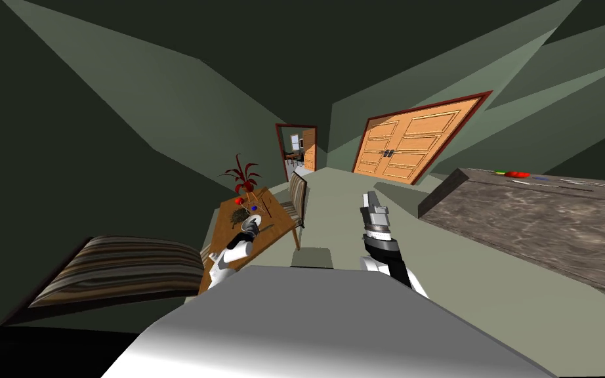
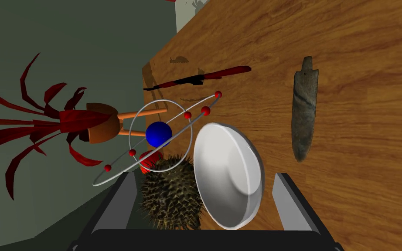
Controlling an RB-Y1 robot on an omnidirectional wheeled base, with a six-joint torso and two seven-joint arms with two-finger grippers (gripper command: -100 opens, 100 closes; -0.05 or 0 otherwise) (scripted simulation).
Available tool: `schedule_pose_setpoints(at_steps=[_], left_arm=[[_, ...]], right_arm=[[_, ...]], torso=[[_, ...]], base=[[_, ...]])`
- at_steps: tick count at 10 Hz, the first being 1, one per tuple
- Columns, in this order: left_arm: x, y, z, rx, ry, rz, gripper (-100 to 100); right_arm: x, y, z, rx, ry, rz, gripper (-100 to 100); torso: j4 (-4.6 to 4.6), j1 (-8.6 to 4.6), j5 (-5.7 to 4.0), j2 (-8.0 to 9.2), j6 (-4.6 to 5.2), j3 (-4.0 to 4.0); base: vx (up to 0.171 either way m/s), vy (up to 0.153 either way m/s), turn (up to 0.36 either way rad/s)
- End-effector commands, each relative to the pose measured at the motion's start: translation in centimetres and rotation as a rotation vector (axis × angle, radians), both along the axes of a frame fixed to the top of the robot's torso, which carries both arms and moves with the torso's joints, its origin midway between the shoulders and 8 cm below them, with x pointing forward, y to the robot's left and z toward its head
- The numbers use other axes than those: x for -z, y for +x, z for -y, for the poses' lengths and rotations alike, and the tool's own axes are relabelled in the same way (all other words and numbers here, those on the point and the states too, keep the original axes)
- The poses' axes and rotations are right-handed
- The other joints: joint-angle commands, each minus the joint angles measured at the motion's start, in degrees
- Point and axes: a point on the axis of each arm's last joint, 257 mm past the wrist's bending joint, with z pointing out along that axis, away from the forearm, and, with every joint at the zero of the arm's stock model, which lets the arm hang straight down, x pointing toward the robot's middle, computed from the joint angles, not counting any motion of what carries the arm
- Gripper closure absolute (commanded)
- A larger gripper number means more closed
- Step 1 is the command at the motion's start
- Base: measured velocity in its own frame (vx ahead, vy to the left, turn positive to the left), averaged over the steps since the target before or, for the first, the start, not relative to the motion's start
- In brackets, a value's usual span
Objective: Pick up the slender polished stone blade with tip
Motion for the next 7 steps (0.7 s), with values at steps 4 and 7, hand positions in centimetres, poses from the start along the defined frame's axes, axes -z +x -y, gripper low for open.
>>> schedule_pose_setpoints(at_steps=[4,7], left_arm=[[3.9,-0.9,-0.9,-0.046,-0.097,-0.118,-100],[6.6,-1.6,-1.3,-0.085,-0.179,-0.21,-100]], right_arm=[[0.0,0.0,0.0,0.0,0.0,0.0,0],[0.0,0.0,0.0,0.0,0.0,0.0,0]], torso=[[0.0,0.04,0.01,-0.01,0.02,-0.01],[0.0,0.1,0.02,0.02,-0.01,0.01]], base=[[0.022,-0.01,-0.093],[0.02,0.005,-0.111]])
